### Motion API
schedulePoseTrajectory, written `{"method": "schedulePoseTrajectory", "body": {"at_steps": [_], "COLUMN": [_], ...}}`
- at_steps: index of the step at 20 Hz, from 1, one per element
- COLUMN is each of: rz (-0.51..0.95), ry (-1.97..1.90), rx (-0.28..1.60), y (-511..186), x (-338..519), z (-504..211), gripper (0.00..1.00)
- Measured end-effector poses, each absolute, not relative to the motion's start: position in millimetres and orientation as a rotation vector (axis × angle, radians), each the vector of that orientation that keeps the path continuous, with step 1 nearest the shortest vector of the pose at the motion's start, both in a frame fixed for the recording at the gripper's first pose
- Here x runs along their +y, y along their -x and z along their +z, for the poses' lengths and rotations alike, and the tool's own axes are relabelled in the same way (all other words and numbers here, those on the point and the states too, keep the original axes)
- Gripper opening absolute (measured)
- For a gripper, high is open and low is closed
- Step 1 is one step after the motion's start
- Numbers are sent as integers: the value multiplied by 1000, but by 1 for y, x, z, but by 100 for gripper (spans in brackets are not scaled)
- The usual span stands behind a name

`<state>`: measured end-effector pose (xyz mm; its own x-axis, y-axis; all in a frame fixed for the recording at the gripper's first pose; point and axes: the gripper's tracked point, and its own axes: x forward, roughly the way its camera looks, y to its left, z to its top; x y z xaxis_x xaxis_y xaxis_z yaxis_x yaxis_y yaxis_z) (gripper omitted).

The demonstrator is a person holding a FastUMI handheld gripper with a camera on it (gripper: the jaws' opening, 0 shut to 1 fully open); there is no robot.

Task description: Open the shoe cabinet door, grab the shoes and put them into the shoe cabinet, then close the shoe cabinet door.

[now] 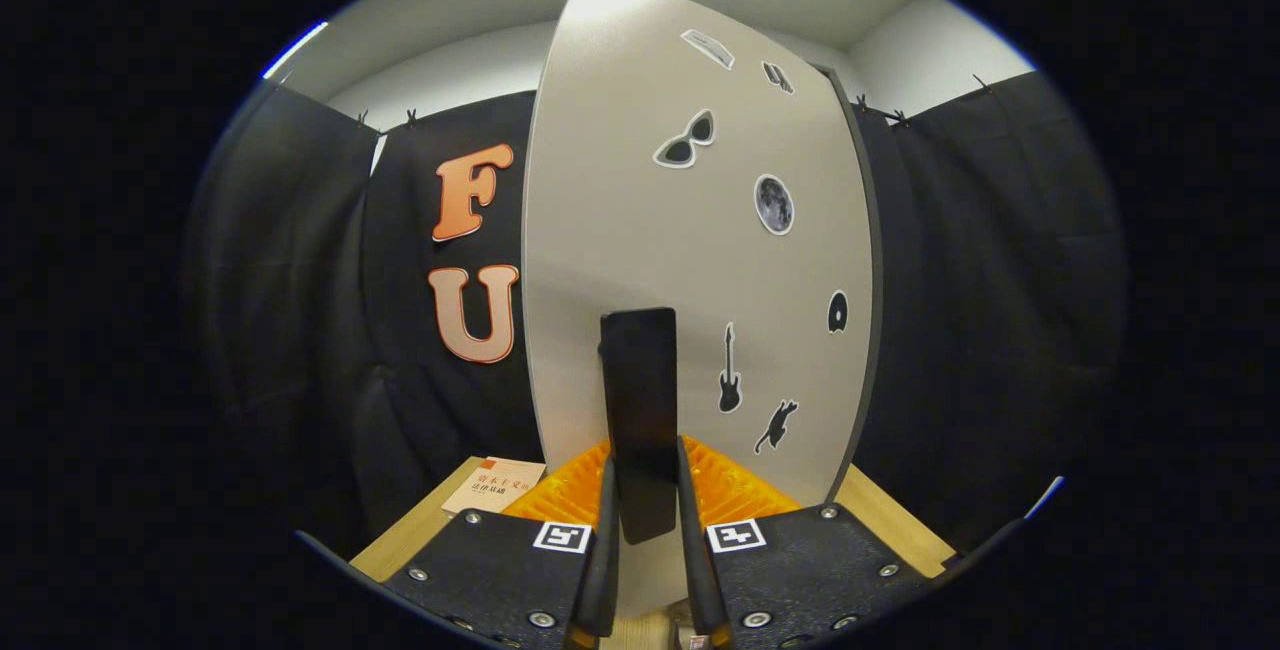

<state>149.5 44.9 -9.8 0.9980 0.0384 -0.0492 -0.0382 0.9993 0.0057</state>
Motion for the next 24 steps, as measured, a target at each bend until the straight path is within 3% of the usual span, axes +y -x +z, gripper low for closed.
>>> {"method": "schedulePoseTrajectory", "body": {"at_steps": [24], "rz": [-89], "ry": [-29], "rx": [74], "y": [-91], "x": [-66], "z": [-16], "gripper": [28]}}
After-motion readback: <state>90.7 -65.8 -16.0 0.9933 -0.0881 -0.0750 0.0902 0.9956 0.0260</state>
